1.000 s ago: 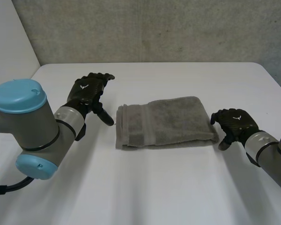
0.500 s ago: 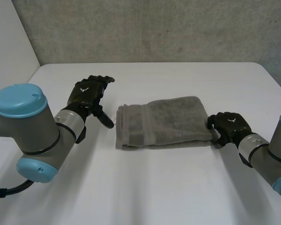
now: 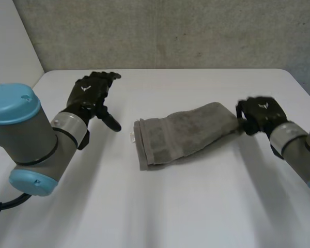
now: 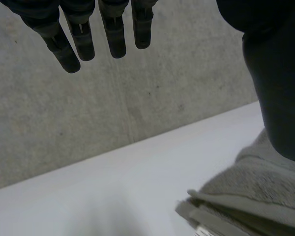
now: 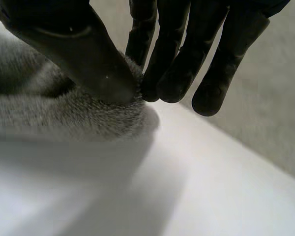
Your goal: Fold the towel.
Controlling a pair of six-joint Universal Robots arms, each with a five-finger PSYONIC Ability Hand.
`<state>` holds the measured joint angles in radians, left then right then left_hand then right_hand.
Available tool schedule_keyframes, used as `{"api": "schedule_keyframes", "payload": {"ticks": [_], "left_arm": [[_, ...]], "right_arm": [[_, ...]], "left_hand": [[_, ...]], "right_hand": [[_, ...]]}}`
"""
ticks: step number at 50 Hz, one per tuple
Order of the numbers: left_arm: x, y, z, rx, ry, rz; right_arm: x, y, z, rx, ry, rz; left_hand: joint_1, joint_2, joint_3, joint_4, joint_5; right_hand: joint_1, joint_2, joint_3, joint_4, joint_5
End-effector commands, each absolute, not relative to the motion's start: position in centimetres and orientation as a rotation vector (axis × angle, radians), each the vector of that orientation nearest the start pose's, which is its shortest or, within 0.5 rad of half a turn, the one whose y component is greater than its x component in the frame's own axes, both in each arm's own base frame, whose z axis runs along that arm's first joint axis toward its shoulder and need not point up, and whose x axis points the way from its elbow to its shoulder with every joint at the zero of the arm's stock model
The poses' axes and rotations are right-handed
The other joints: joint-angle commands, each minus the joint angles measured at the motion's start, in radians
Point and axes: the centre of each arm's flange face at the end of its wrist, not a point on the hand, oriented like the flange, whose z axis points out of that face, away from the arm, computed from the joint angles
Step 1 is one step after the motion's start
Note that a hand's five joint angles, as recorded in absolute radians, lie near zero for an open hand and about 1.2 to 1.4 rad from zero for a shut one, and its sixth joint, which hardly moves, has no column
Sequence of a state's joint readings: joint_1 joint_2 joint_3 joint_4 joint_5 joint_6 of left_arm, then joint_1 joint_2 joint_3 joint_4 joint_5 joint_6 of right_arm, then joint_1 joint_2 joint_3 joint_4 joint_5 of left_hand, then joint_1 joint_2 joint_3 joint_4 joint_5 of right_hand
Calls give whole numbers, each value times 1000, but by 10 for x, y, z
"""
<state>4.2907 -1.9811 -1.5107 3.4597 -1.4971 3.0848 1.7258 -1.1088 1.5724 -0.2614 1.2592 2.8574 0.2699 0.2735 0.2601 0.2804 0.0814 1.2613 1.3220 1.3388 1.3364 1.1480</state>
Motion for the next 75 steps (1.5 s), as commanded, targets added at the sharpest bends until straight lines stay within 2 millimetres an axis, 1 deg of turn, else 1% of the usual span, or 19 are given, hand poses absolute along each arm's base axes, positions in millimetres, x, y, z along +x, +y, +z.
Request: {"api": "schedule_keyframes", "payload": {"ticks": [1, 5, 6, 8, 11, 13, 20, 21, 22, 24, 34, 41, 46, 52, 58, 65, 69, 73, 75], "left_arm": [[-276, -305, 228, 512, 2461, -2454], [-274, -307, 230, 501, 2451, -2460], [-274, -307, 230, 499, 2451, -2462], [-274, -308, 230, 499, 2449, -2461], [-273, -309, 230, 490, 2443, -2466], [-273, -309, 230, 488, 2444, -2464], [-272, -308, 227, 491, 2453, -2451], [-272, -308, 227, 491, 2453, -2451], [-273, -310, 227, 493, 2449, -2458], [-273, -311, 226, 493, 2450, -2456], [-289, -307, 214, 548, 2485, -2448], [-318, -286, 170, 697, 2615, -2314], [-323, -277, 139, 753, 2696, -2185], [-325, -276, 123, 780, 2723, -2123], [-324, -276, 123, 781, 2718, -2124], [-326, -278, 136, 777, 2689, -2179], [-327, -279, 152, 767, 2653, -2240], [-325, -278, 188, 741, 2577, -2361], [-324, -277, 201, 727, 2550, -2406]], "right_arm": [[304, -303, 215, -986, 1896, -1857], [364, -265, 211, -1107, 1746, -1770], [364, -265, 211, -1108, 1746, -1770], [394, -237, 195, -1165, 1688, -1679], [403, -225, 184, -1185, 1685, -1627], [410, -208, 161, -1238, 1714, -1531], [404, -206, 155, -1254, 1767, -1486], [402, -207, 160, -1247, 1766, -1500], [402, -207, 160, -1247, 1766, -1501], [395, -210, 178, -1220, 1759, -1547], [367, -219, 210, -1137, 1790, -1641], [359, -234, 211, -1079, 1826, -1658], [358, -248, 188, -1047, 1891, -1607], [357, -263, 154, -1051, 1975, -1551], [348, -279, 139, -1026, 2042, -1541], [337, -290, 146, -982, 2067, -1570], [334, -284, 167, -966, 2046, -1593], [332, -279, 191, -939, 2021, -1619], [328, -276, 220, -868, 1981, -1668]], "left_hand": [[-59, -63, -50, -70, -45], [-59, -63, -50, -70, -45], [-59, -63, -50, -70, -45], [-59, -63, -50, -70, -45], [-56, -60, -47, -67, -42], [-56, -60, -47, -67, -42], [-56, -60, -47, -67, -42], [-56, -60, -47, -67, -42], [-56, -60, -47, -67, -42], [-56, -60, -47, -67, -42], [-53, -57, -44, -64, -40], [-42, -45, -32, -52, -28], [-30, -34, -20, -40, -16], [-30, -34, -20, -40, -16], [-30, -34, -20, -40, -16], [-30, -34, -20, -40, -16], [-33, -36, -23, -43, -19], [-33, -36, -23, -43, -19], [-33, -36, -23, -43, -19]], "right_hand": [[135, 74, 57, 60, 74], [135, 74, 57, 60, 74], [135, 74, 57, 60, 74], [135, 74, 57, 60, 74], [135, 74, 57, 60, 74], [135, 74, 57, 60, 74], [135, 74, 57, 60, 74], [-76, -137, -154, -151, -137], [-78, -139, -156, -153, -140], [-1081, -1142, -1159, -1156, -1142], [-1087, -1147, -1164, -1162, -1148], [-1087, -1147, -1164, -1162, -1148], [-1087, -1147, -1164, -1162, -1148], [-1087, -1147, -1164, -1162, -1148], [-1087, -1147, -1164, -1162, -1148], [-1087, -1147, -1164, -1162, -1148], [-1087, -1147, -1164, -1162, -1148], [-1087, -1147, -1164, -1162, -1148], [-1087, -1147, -1164, -1162, -1148]]}}
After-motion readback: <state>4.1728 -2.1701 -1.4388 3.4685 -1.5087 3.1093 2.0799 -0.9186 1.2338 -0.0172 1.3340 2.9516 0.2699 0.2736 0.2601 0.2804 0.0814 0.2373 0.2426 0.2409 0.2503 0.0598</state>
